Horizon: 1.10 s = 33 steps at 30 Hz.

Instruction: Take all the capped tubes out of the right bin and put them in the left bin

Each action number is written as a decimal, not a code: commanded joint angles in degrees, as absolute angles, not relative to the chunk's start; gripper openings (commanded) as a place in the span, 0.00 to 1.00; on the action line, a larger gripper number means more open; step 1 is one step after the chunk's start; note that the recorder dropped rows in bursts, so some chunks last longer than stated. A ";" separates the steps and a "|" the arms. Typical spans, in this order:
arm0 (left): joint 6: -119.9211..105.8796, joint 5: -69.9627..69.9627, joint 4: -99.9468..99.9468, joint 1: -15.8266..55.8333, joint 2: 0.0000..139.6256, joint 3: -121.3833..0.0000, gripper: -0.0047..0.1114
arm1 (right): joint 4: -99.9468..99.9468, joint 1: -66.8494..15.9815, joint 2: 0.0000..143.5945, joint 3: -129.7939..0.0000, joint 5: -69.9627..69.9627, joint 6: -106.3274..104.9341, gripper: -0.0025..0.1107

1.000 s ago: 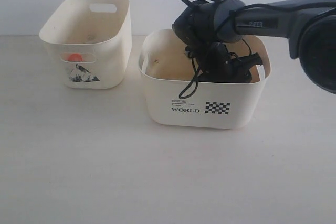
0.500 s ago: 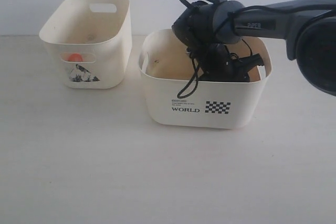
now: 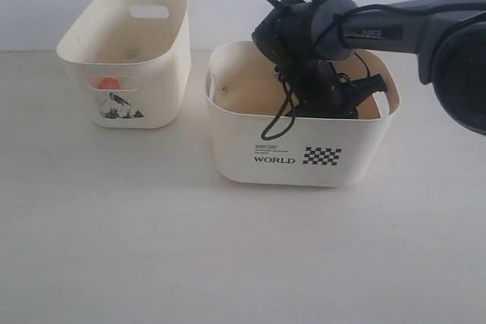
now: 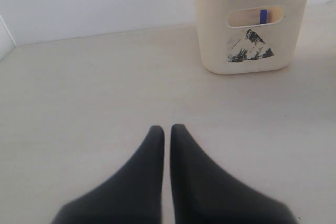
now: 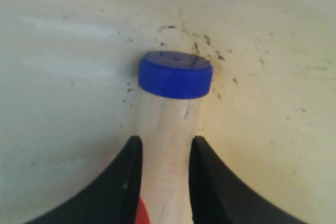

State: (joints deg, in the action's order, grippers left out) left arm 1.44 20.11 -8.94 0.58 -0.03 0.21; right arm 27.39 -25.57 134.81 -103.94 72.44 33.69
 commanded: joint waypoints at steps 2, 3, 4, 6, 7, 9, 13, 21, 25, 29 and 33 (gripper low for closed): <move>1.98 19.64 -8.58 0.56 0.00 0.00 0.08 | 18.50 -25.80 135.34 -103.12 69.96 33.98 0.02; 1.98 19.64 -8.58 0.56 0.00 0.00 0.08 | 18.50 -25.80 134.91 -103.41 69.96 33.98 0.02; 1.98 19.64 -8.58 0.56 0.00 0.00 0.08 | 18.50 -25.80 134.06 -103.64 69.96 33.98 0.02; 1.98 19.64 -8.58 0.56 0.00 0.00 0.08 | 18.50 -25.80 132.31 -104.35 69.96 33.98 0.02; 1.98 19.64 -8.58 0.56 0.00 0.00 0.08 | 18.50 -25.80 131.14 -104.81 69.96 33.98 0.02; 1.98 19.64 -8.58 0.56 0.00 0.00 0.08 | 18.05 -25.80 128.54 -105.52 69.96 33.98 0.02; 1.98 19.64 -8.58 0.56 0.00 0.00 0.08 | 17.48 -25.80 123.53 -107.17 69.96 32.50 0.02; 1.98 19.64 -8.58 0.56 0.00 0.00 0.08 | 18.59 -25.80 118.18 -107.57 69.96 31.51 0.02; 1.98 19.64 -8.58 0.56 0.00 0.00 0.08 | 18.59 -25.80 118.34 -107.57 69.96 30.43 0.02; 1.98 19.64 -8.58 0.56 0.00 0.00 0.08 | 17.77 -25.80 119.42 -107.57 69.96 27.75 0.07; 1.98 19.64 -8.58 0.56 0.00 0.00 0.08 | 15.43 -25.80 121.63 -107.57 69.96 24.86 0.38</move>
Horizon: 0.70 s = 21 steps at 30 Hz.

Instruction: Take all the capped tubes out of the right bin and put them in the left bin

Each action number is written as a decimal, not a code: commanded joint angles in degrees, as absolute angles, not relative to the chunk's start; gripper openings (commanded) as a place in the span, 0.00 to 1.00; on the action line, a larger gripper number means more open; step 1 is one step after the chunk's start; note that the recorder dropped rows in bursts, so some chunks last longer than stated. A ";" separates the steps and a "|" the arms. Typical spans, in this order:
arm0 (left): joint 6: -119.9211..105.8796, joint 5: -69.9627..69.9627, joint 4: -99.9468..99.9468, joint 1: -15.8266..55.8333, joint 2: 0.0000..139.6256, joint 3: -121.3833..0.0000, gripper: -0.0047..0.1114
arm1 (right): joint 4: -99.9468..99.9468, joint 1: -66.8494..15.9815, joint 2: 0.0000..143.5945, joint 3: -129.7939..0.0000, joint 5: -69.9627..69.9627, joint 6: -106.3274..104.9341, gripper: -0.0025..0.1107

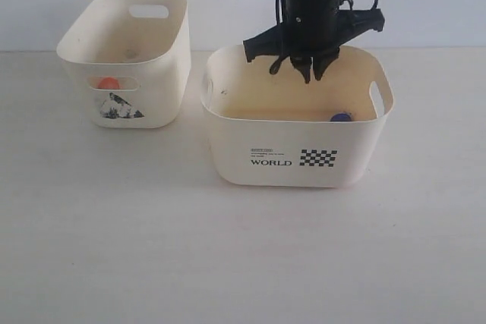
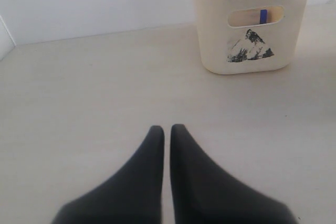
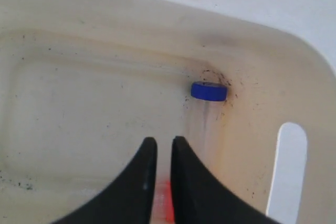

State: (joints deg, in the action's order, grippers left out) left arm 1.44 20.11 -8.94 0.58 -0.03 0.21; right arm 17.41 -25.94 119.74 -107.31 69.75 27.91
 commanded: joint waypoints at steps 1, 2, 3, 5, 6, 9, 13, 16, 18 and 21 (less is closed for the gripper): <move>1.98 19.64 -8.58 0.56 0.00 0.00 0.08 | 15.43 -25.80 122.08 -107.57 69.96 24.86 0.47; 1.98 19.64 -8.58 0.56 0.00 0.00 0.08 | 15.43 -25.80 122.69 -107.57 69.96 24.86 0.58; 1.98 19.64 -8.58 0.56 0.00 0.00 0.08 | 15.43 -25.80 123.34 -107.57 69.96 25.52 0.65; 1.98 19.64 -8.58 0.56 0.00 0.00 0.08 | 15.56 -25.80 124.54 -107.57 69.96 26.91 0.69; 1.98 19.64 -8.58 0.56 0.00 0.00 0.08 | 15.56 -25.80 125.29 -107.57 69.96 26.91 0.69; 1.98 19.64 -8.58 0.56 0.00 0.00 0.08 | 15.62 -25.80 127.64 -107.57 69.96 28.29 0.69; 1.98 19.64 -8.58 0.56 0.00 0.00 0.08 | 17.65 -25.80 129.73 -107.57 69.96 30.72 0.69; 1.98 19.64 -8.58 0.56 0.00 0.00 0.08 | 18.54 -25.68 130.46 -107.57 69.96 31.54 0.69; 1.98 19.64 -8.58 0.56 0.00 0.00 0.08 | 19.26 -25.68 130.72 -107.57 69.96 31.59 0.66; 1.98 19.64 -8.58 0.56 0.00 0.00 0.08 | 21.02 -25.68 130.72 -107.57 69.96 31.56 0.58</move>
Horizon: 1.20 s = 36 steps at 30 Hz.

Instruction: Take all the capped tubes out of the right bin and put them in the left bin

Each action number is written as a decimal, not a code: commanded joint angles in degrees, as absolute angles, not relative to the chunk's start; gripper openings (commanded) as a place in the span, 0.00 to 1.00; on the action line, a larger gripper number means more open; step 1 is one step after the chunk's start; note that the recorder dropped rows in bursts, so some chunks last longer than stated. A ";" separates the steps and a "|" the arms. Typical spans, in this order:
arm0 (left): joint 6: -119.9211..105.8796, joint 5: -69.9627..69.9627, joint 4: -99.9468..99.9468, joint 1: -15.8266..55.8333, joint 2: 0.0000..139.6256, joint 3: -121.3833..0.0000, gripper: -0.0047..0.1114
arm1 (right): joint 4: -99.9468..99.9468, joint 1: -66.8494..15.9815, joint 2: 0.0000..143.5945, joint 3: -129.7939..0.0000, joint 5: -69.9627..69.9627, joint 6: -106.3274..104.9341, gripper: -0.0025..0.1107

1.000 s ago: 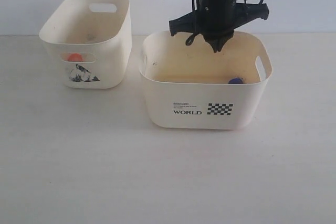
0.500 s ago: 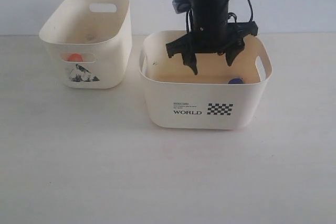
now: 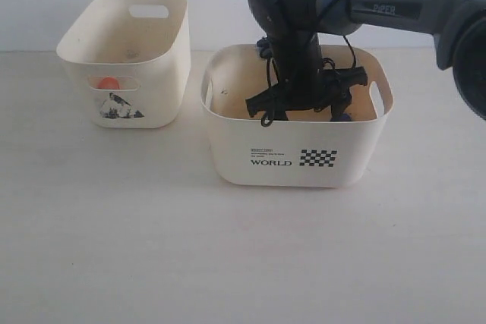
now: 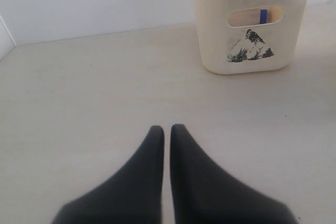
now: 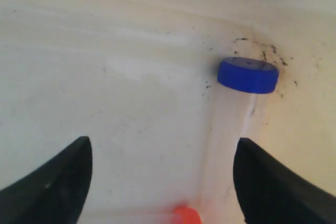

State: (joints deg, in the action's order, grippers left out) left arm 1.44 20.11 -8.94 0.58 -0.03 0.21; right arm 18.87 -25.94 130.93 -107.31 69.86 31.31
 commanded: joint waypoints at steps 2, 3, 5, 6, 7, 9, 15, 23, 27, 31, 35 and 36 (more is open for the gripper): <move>1.98 19.64 -8.58 0.56 0.00 0.00 0.08 | 21.38 -25.68 130.72 -107.57 69.96 31.56 0.58; 1.98 19.64 -8.58 0.56 0.00 0.00 0.08 | 21.91 -25.68 130.72 -107.57 69.96 31.56 0.58; 1.98 19.64 -8.58 0.56 0.00 0.00 0.08 | 22.31 -25.60 130.72 -107.57 69.96 31.56 0.58; 1.98 19.64 -8.58 0.56 0.00 0.00 0.08 | 22.31 -25.60 130.72 -107.57 69.96 31.56 0.58; 1.98 19.64 -8.58 0.56 0.00 0.00 0.08 | 22.31 -25.60 130.72 -107.57 69.96 31.56 0.58; 1.98 19.64 -8.58 0.56 0.00 0.00 0.08 | 22.31 -25.31 130.72 -107.57 69.96 31.56 0.58; 1.98 19.64 -8.58 0.56 0.00 0.00 0.08 | 21.83 -22.70 130.59 -104.13 69.96 31.83 0.58; 1.98 19.64 -8.58 0.56 0.00 0.00 0.08 | 21.70 -20.58 130.70 -101.90 69.96 32.58 0.58; 1.98 19.64 -8.58 0.56 0.00 0.00 0.08 | 16.68 -20.58 133.42 -101.90 69.96 32.47 0.58; 1.98 19.64 -8.58 0.56 0.00 0.00 0.08 | 16.68 -20.58 134.69 -101.90 69.96 32.47 0.58; 1.98 19.64 -8.58 0.56 0.00 0.00 0.08 | 14.69 -20.58 134.69 -101.90 69.96 32.85 0.58; 1.98 19.64 -8.58 0.56 0.00 0.00 0.08 | 14.17 -20.58 134.69 -101.90 69.96 32.85 0.56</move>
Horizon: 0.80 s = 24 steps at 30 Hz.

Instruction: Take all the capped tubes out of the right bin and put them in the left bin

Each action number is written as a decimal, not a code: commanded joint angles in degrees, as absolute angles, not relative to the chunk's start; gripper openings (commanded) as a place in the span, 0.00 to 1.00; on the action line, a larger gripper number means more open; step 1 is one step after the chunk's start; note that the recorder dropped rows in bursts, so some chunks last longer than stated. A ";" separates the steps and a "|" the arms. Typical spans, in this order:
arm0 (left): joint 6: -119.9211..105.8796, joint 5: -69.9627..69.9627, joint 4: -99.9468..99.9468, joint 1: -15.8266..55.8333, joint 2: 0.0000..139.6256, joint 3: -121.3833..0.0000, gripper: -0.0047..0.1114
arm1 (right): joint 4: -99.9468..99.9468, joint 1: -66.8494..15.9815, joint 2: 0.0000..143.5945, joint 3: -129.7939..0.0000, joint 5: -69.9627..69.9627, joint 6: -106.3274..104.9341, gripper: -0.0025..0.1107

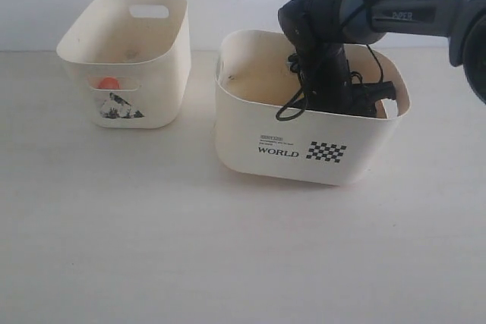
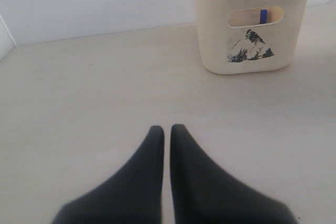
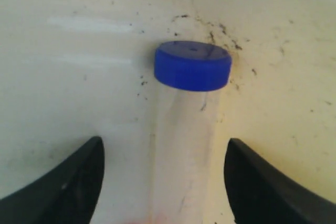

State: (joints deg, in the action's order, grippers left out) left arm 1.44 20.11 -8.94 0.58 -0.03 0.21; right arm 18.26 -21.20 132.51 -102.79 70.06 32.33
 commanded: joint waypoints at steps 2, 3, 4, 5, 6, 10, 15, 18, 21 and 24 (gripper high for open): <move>1.98 19.64 -8.58 0.56 0.00 0.00 0.08 | 13.75 -20.58 134.69 -101.90 69.96 33.00 0.45; 1.98 19.64 -8.58 0.56 0.00 0.00 0.08 | 13.75 -20.58 134.69 -101.90 69.96 32.88 0.36; 1.98 19.64 -8.58 0.56 0.00 0.00 0.08 | 13.69 -20.58 134.69 -101.90 69.96 32.50 0.28; 1.98 19.64 -8.58 0.56 0.00 0.00 0.08 | 13.55 -20.58 134.69 -101.90 69.96 32.08 0.17; 1.98 19.64 -8.58 0.56 0.00 0.00 0.08 | 13.29 -20.58 134.69 -101.90 69.96 31.28 0.07; 1.98 19.64 -8.58 0.56 0.00 0.00 0.08 | 12.96 -20.58 134.05 -101.90 69.96 30.01 0.02; 1.98 19.64 -8.58 0.56 0.00 0.00 0.08 | 12.44 -20.58 131.01 -102.16 69.96 29.86 0.02; 1.98 19.64 -8.58 0.56 0.00 0.00 0.08 | 11.87 -20.68 128.23 -102.42 69.96 29.86 0.02; 1.98 19.64 -8.58 0.56 0.00 0.00 0.08 | 11.74 -21.03 125.22 -102.42 69.96 29.97 0.02; 1.98 19.64 -8.58 0.56 0.00 0.00 0.08 | 11.68 -21.70 122.61 -102.42 69.96 29.86 0.02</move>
State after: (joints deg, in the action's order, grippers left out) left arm 1.44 20.11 -8.94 0.58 -0.03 0.21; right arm 11.34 -21.37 125.46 -102.58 69.58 30.19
